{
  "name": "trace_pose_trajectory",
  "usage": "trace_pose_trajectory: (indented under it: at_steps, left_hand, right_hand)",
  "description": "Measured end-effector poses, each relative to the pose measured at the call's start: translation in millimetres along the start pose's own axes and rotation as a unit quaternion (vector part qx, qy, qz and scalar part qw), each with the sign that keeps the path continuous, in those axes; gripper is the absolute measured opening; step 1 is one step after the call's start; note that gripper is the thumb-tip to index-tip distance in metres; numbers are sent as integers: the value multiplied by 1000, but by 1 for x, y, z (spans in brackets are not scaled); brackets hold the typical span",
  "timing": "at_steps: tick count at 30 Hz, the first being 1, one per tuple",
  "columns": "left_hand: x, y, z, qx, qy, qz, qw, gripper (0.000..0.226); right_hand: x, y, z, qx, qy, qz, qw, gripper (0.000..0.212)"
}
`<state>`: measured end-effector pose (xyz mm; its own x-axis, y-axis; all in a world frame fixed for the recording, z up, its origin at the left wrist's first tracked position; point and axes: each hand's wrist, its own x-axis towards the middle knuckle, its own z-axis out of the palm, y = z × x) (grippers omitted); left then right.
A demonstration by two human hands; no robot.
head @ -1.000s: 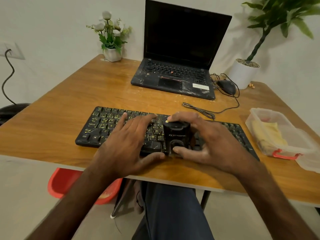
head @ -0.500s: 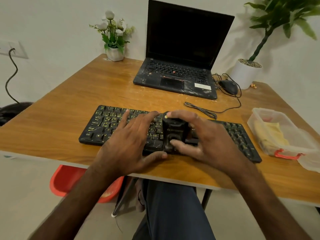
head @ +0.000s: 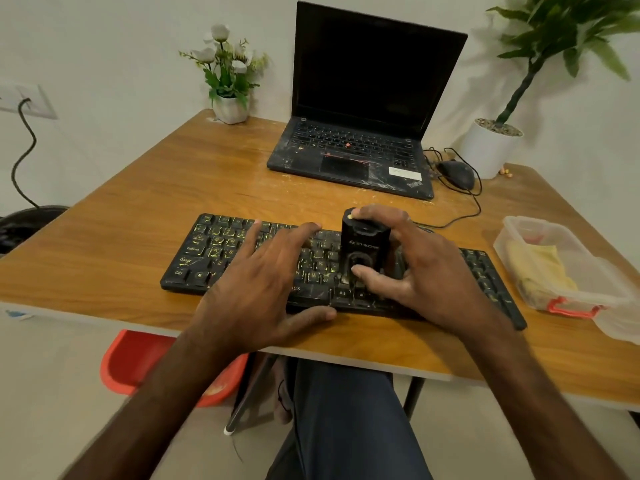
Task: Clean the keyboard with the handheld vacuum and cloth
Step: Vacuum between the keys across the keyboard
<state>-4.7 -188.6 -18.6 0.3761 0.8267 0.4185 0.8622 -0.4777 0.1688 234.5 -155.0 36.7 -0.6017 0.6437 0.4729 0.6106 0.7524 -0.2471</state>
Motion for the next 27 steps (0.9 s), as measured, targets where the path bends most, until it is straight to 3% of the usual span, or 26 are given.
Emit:
trace_pose_trajectory:
  at_steps: [5,12,15,20,27]
  left_hand:
    - [0,-1,1,6,6,4,1000,103]
    - [-1,0,0,13,12,-4,1000,107]
    - [-1,0,2,8,10,2,1000,104]
    - [-1,-1,1,3,15,-2,1000,106]
    - [0,-1,2,12,15,-1,1000,107]
  right_hand:
    - [-8,-15,4,10,-40,-43,998,61]
    - [-21,0,-23,-22,-39,3,999,62]
    - [-14,-15,-5,3,-42,-25,999,61]
    - [-17,-18,0,-69,-30,-68,995,60]
    - [-27,-11,-4,10,-18,-41,999,59]
